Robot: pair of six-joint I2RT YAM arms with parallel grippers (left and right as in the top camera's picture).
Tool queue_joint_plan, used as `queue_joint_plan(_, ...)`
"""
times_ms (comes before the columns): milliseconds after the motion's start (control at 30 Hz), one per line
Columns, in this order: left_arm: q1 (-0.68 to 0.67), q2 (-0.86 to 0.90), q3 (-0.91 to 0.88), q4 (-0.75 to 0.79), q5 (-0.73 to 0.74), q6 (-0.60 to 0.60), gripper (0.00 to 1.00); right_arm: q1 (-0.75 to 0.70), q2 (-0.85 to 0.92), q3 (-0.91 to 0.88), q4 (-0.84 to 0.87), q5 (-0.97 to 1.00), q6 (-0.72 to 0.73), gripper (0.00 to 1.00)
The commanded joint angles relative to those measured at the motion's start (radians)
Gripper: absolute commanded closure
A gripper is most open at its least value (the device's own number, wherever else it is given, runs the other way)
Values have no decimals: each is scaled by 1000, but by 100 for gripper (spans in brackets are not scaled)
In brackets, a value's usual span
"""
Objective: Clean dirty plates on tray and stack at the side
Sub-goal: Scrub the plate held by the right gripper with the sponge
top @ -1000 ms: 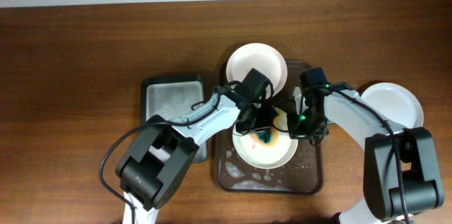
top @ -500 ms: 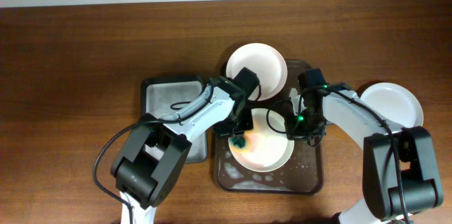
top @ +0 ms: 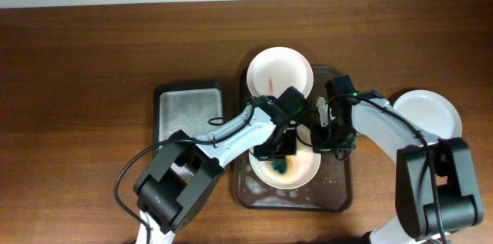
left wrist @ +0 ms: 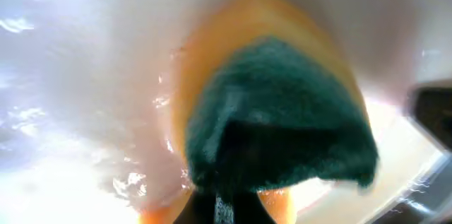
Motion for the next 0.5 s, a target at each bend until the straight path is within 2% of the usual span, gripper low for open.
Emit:
queue_joint_plan(0, 93, 51, -49, -89, -340, 23, 100, -11, 13, -5, 6, 68, 9, 96)
queue_joint_plan(133, 131, 51, -31, -129, -579, 23, 100, -11, 13, -5, 6, 68, 9, 96)
queue_joint_plan(200, 132, 50, -1, -164, -653, 23, 100, -11, 13, -5, 5, 68, 9, 96)
queue_joint_plan(300, 132, 46, 129, -246, -655, 23, 100, -11, 13, -5, 3, 68, 9, 96)
queue_joint_plan(467, 134, 6, 394, -402, -506, 24, 100, -11, 13, -5, -2, 68, 9, 96)
